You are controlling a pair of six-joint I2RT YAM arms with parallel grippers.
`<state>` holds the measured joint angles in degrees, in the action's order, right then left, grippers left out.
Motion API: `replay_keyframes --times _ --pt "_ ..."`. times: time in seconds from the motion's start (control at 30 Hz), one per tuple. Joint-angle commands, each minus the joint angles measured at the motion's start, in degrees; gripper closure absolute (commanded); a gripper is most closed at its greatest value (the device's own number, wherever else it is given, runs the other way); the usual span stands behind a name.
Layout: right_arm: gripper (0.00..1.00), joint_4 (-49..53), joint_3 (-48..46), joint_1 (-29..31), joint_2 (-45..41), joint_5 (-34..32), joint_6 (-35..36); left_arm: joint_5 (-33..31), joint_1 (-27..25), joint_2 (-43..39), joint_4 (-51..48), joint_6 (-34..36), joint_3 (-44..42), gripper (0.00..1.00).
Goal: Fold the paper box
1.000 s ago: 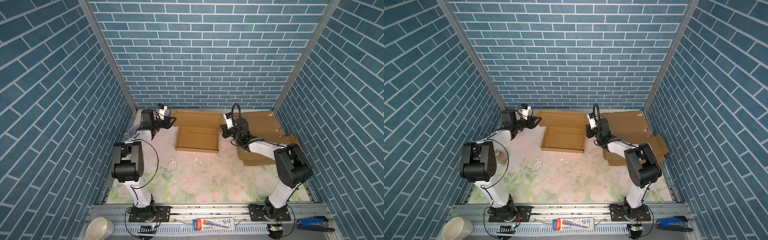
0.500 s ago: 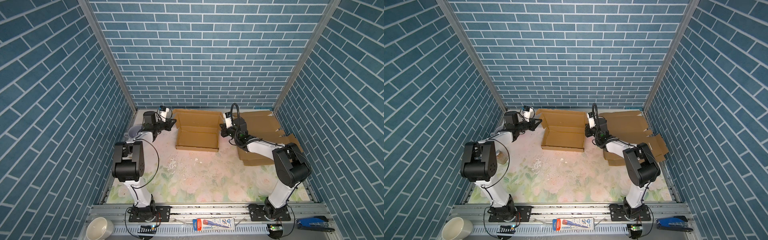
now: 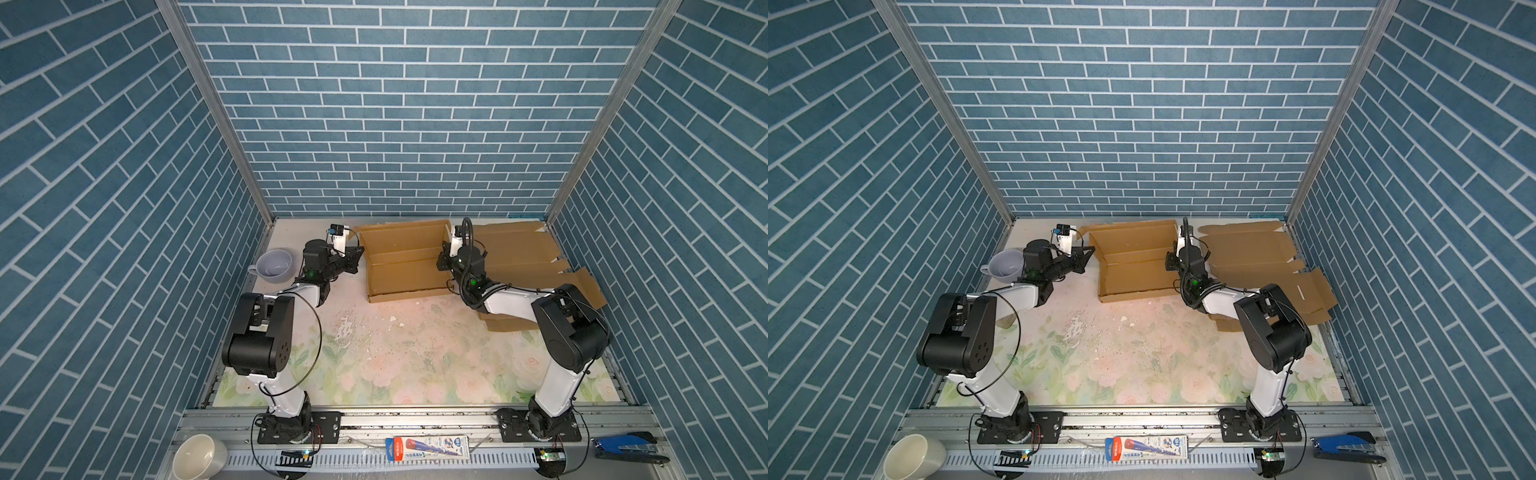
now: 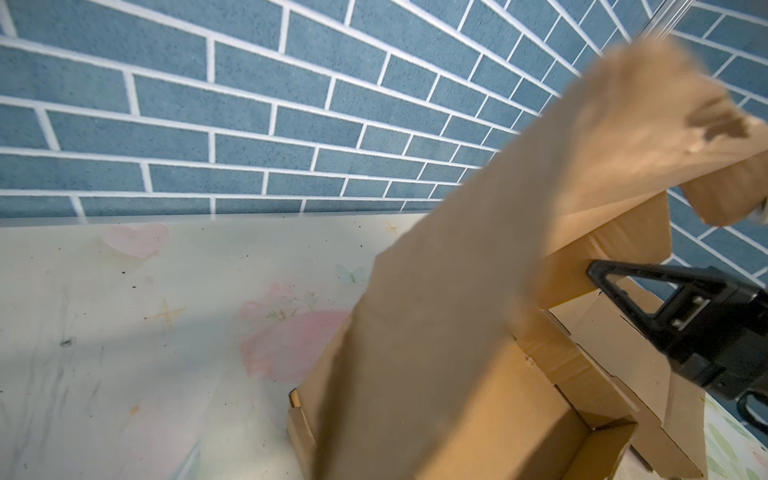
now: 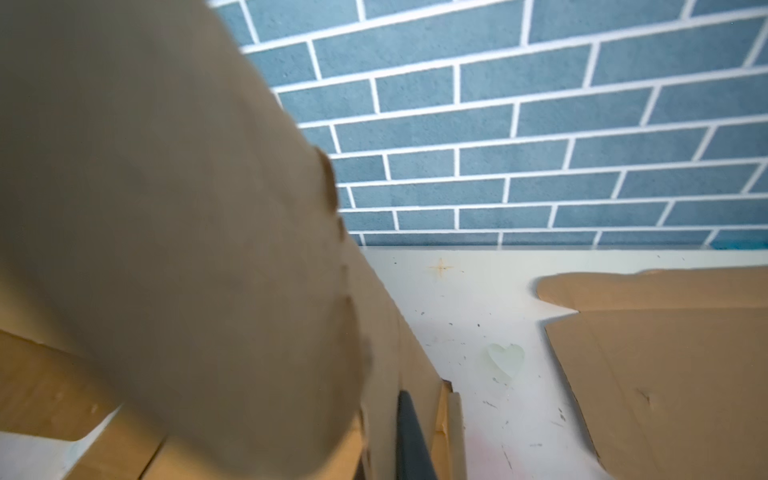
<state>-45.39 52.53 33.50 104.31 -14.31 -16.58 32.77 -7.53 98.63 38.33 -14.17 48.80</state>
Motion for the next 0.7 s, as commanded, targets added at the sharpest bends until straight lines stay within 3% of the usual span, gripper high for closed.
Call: replay_keyframes --times 0.0,0.43,0.67 --pt "1.00 -10.02 -4.91 2.11 2.18 -0.41 -3.08 -0.76 -2.16 0.51 1.20 -1.82 -2.16 1.00" --pt "1.00 -14.32 -11.18 2.07 3.69 1.44 -5.24 -3.87 -3.84 -2.41 -0.17 -0.55 -7.93 1.00" --pt "1.00 -13.95 -14.78 -0.35 0.52 9.21 -5.39 -5.00 -4.05 -4.58 -0.63 0.09 -10.87 1.00"
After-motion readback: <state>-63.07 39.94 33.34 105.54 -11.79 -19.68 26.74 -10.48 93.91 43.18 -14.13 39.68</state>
